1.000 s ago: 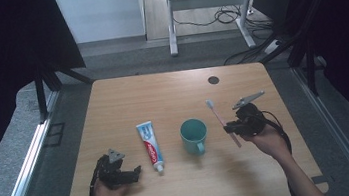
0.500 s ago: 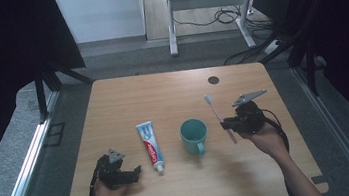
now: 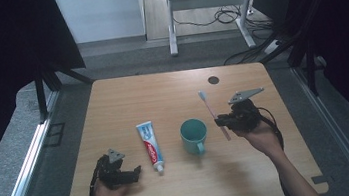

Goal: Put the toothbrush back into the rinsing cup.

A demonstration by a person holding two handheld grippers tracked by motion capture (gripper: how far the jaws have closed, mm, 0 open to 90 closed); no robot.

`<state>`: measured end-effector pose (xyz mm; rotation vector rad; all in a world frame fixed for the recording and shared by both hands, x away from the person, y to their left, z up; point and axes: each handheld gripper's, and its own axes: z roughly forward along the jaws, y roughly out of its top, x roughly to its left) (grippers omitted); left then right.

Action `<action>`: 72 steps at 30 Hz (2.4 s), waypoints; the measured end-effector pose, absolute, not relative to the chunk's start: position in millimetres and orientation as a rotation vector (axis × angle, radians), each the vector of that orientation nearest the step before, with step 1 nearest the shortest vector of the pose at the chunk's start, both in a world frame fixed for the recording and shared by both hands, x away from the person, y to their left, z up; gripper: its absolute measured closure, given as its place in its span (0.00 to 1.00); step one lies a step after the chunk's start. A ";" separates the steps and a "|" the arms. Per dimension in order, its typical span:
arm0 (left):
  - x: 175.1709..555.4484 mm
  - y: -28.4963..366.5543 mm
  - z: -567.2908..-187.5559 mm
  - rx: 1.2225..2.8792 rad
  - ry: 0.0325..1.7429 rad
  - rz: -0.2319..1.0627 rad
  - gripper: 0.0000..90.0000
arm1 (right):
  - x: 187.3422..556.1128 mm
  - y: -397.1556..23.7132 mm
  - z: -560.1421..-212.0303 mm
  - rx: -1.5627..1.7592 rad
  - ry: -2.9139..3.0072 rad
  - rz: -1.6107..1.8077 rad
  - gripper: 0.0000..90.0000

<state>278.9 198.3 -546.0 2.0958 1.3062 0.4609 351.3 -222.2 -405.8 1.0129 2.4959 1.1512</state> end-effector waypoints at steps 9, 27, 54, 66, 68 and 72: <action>278.9 198.2 -546.0 2.095 1.307 0.461 0.00 | 352.6 -211.9 -398.1 0.987 2.481 1.180 0.87; 278.9 198.2 -546.0 2.094 1.307 0.462 0.00 | 361.2 -193.6 -393.3 0.962 2.472 1.212 0.87; 279.0 198.2 -546.0 2.096 1.307 0.462 0.00 | 372.4 -157.2 -390.0 0.910 2.472 1.253 0.87; 279.1 198.4 -546.0 2.097 1.305 0.460 0.00 | 374.1 -145.9 -399.6 0.887 2.480 1.257 0.87; 279.1 198.6 -545.8 2.101 1.303 0.459 0.00 | 374.5 -145.4 -402.4 0.891 2.482 1.258 0.87; 279.1 198.7 -545.8 2.103 1.302 0.459 0.00 | 375.2 -144.7 -408.3 0.889 2.487 1.253 0.87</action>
